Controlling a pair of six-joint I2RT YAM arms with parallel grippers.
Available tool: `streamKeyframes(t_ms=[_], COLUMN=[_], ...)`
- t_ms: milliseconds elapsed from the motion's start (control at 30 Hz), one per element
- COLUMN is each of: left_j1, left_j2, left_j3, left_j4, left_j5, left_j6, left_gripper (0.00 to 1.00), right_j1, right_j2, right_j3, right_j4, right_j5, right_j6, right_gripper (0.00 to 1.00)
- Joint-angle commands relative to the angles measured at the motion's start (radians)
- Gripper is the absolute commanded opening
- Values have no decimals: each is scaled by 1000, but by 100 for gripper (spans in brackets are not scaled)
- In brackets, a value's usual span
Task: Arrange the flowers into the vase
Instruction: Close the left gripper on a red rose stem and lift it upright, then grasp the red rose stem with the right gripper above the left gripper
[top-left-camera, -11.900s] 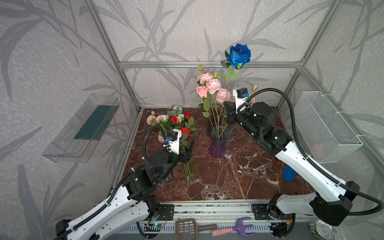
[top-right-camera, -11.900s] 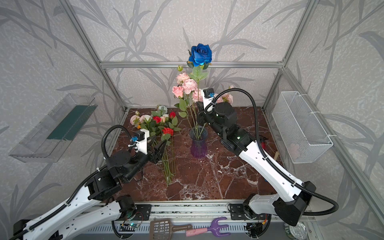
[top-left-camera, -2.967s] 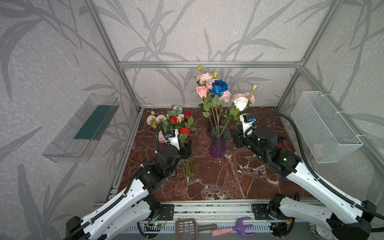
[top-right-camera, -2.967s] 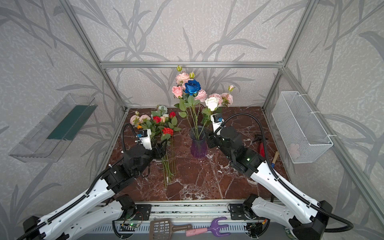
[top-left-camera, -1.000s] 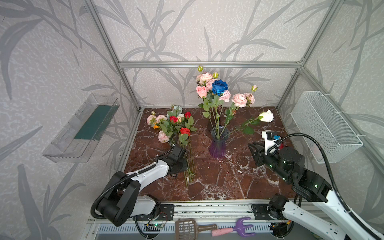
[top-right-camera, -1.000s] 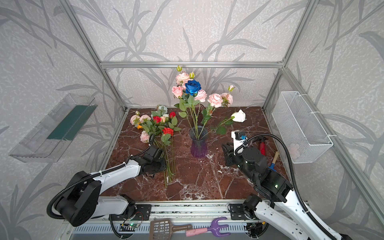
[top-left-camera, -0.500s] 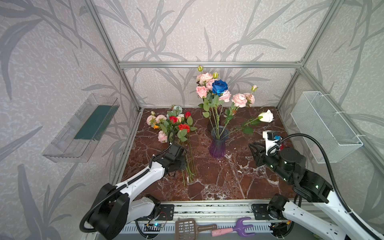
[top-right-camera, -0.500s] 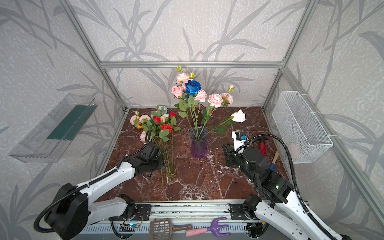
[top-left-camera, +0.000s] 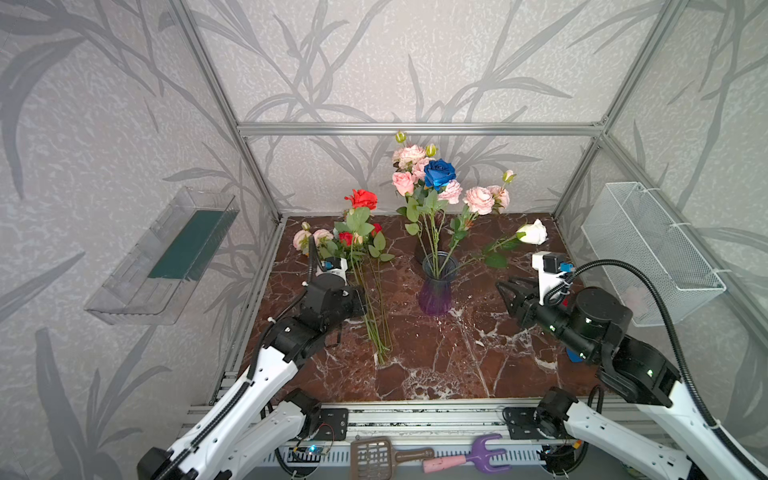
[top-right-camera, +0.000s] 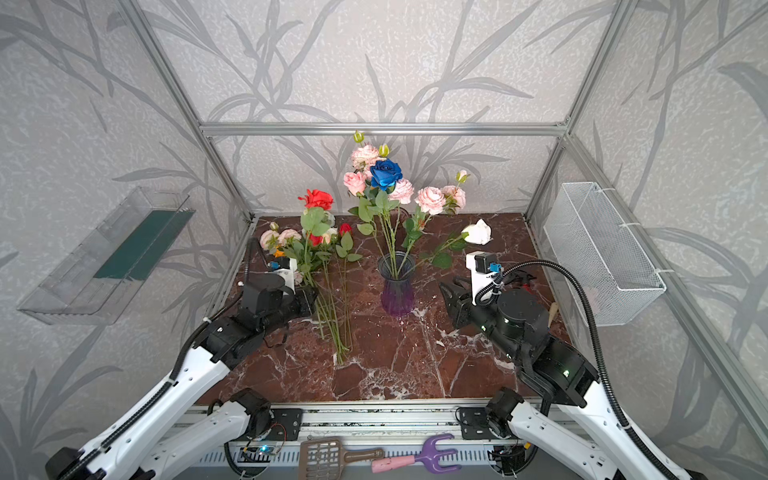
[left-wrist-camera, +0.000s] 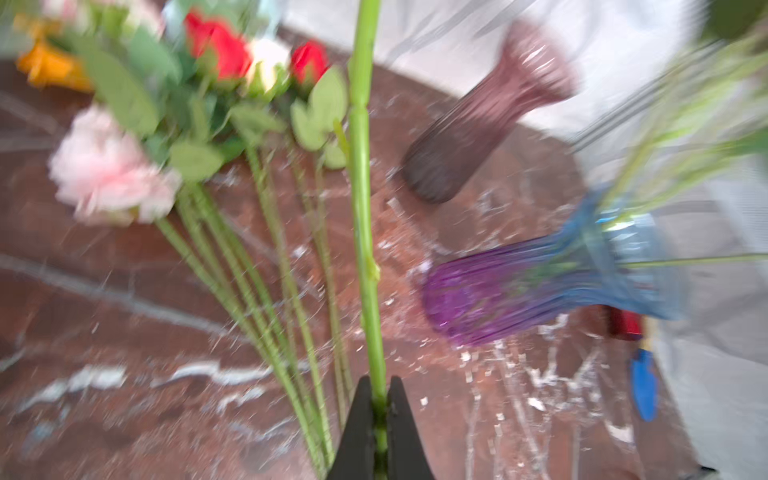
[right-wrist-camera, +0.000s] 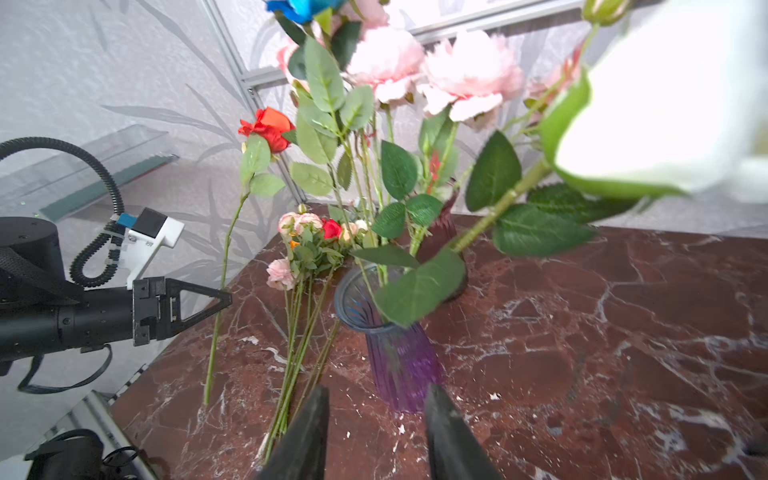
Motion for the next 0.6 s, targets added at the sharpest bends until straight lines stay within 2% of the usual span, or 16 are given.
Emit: streamKeyframes(t_ms=[0,133,333,400,567], left_j1=[0,-36,-247,-298,-352], left_j2=[-55,-55,-27,-9,10], left_j3=[4,25,87,97,80], left_j4=[168,276,297,312,388], left_j5=[89,183,105,103,126], left_j6=[74,57,174,185,181], left_gripper=[0,0,0,0,0], right_j1=[-1,38,225,236,237], right_j2=[41,111,245,302,406], right_j3=[60,87,184,225,279], right_j4=[47,111,207,234,313], right_j5=[-120,-151,-69,-112,-163], right_j6=[24,72,0,5,19], right_gripper=[41,40,44,47,53])
